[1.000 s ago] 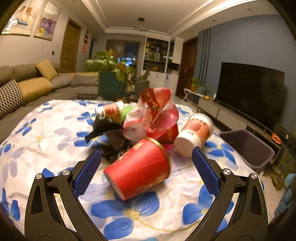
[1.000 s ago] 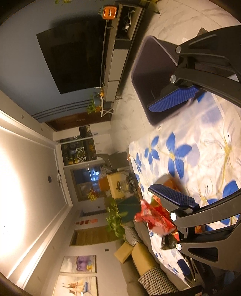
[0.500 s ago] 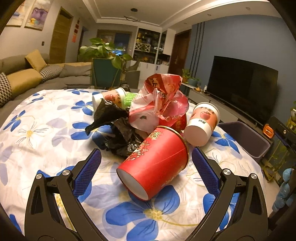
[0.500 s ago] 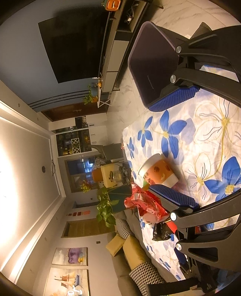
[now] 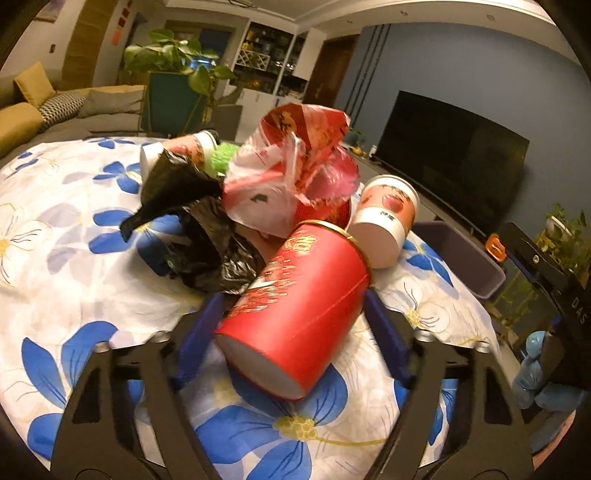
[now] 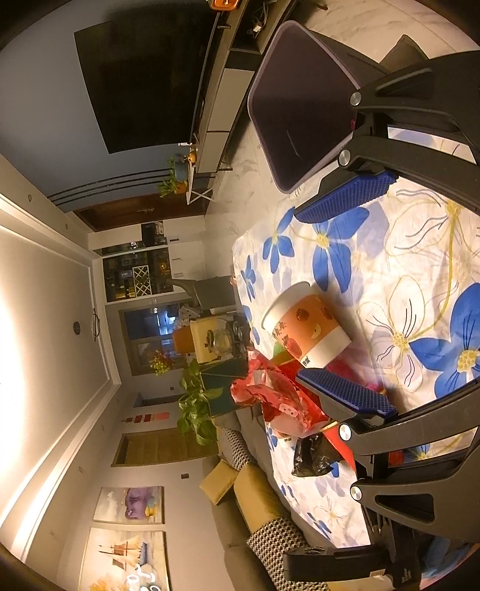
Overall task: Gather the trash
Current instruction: 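Move the left tool to the red paper cup and close around it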
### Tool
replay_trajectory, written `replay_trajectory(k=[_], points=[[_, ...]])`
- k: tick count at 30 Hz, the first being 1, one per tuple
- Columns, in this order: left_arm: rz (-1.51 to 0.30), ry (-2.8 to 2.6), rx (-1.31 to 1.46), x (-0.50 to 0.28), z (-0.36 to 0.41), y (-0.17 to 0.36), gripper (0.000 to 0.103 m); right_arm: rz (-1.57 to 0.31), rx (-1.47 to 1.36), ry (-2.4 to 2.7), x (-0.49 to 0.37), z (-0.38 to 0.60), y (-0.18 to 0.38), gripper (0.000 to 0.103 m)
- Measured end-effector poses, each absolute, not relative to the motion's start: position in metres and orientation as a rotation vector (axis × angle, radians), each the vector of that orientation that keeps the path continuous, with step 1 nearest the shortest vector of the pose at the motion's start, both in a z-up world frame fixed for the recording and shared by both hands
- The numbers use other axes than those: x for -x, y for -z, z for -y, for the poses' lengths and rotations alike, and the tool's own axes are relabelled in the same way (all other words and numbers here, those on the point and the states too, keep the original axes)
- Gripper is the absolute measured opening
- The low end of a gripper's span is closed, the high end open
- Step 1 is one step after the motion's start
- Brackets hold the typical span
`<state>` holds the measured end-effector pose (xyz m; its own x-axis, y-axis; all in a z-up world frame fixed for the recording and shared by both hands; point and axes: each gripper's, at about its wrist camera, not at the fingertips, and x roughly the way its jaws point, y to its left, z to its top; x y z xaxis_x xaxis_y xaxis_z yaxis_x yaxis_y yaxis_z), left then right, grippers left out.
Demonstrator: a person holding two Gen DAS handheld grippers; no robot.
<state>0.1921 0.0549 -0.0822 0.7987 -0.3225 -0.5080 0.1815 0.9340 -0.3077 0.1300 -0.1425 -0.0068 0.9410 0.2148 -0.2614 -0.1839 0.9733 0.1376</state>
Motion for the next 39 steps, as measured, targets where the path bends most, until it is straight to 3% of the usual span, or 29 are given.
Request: replay_trajectory(k=[7, 11, 27, 39], points=[[-0.573, 0.292, 0.242, -0.187, -0.055, 0.083, 0.054, -0.286, -0.106, -0.214, -0.132, 0.136, 0.009, 0.079], [-0.565, 0.283, 0.238, -0.182, -0.054, 0.083, 0.052, -0.293, -0.101, -0.219, -0.131, 0.132, 0.011, 0.079], [-0.526, 0.319, 0.263, -0.139, -0.076, 0.072, 0.051, -0.335, -0.094, -0.323, -0.133, 0.112, 0.017, 0.079], [-0.506, 0.340, 0.182, -0.113, -0.076, 0.068, 0.051, -0.516, -0.121, -0.505, -0.153, 0.082, 0.040, 0.062]])
